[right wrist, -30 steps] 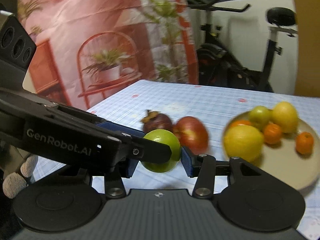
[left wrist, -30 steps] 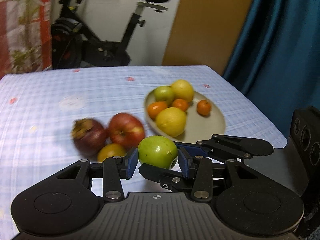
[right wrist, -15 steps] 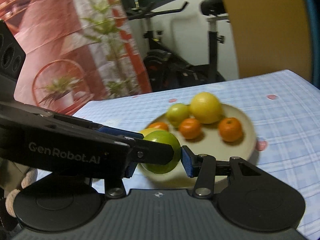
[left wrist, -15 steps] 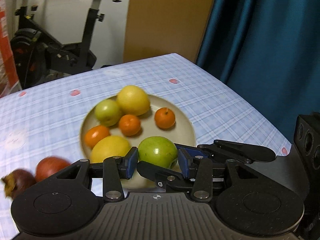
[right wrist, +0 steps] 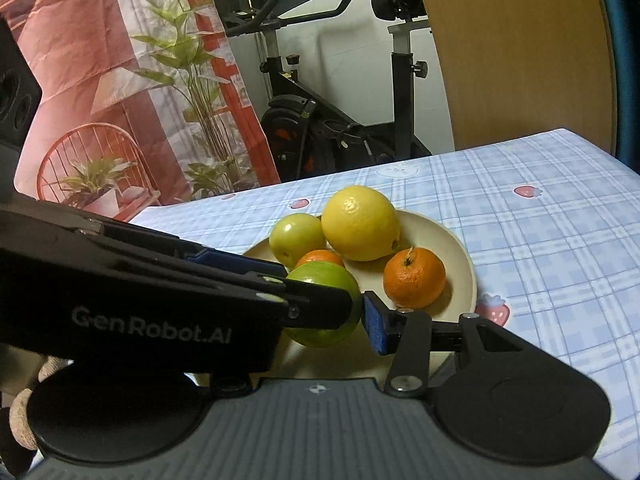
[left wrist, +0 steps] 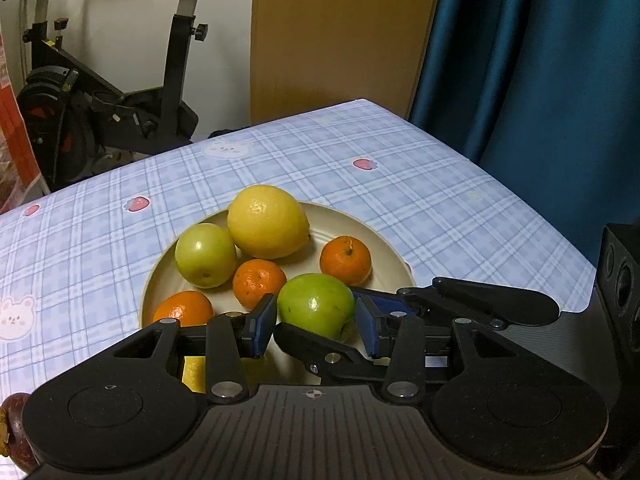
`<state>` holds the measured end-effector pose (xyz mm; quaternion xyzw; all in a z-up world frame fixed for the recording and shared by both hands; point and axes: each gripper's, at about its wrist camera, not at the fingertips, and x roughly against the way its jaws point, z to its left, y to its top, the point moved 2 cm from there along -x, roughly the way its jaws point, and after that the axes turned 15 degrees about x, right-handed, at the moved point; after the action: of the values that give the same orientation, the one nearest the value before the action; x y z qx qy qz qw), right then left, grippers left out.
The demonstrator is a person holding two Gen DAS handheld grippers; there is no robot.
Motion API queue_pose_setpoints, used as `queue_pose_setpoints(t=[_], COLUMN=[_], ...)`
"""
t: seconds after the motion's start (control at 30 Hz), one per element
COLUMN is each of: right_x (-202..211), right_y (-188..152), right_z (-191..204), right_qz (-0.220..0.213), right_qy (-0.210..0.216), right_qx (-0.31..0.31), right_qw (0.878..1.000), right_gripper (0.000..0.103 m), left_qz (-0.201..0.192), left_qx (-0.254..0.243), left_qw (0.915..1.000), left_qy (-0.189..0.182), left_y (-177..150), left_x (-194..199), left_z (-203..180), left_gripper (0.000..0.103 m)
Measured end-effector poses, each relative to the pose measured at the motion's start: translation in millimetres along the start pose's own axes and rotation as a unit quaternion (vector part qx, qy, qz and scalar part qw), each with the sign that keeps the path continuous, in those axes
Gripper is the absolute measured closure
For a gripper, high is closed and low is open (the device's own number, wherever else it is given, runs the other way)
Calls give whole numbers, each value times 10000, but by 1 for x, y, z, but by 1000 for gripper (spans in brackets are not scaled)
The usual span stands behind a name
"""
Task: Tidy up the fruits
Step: 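Place the green apple on the plate and open the left gripper, then move the left gripper to the yellow-orange citrus beside the red apple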
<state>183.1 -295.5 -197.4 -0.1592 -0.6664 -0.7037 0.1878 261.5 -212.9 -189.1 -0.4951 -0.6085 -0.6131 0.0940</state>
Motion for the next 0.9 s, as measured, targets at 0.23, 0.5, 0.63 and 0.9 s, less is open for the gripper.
queue_pose_setpoints(t=[0.23,0.5,0.63,0.9], right_x=[1,16,28,38], right_y=[-3,-8,-10,-13], right_z=[1,12,23,37], right_qz=[-78,-459,-769,-967], right_qy=[-315,-575,-645,-486], right_qx=[22,266,517,594], right_qw=[9995,9969,9936,9923], right_gripper=[53,51,50,50], left_qz=[-299,-654,-762,-1186], left_qx=[-31,434,582,1154], left_qw=[9994,9969,9954,9859], left_qy=[162,79,-13,240], left_y=[4,1,-3,-11], left_x=[4,30,50,113], left_z=[0,16,28,93], left_gripper=[55,55,55,55])
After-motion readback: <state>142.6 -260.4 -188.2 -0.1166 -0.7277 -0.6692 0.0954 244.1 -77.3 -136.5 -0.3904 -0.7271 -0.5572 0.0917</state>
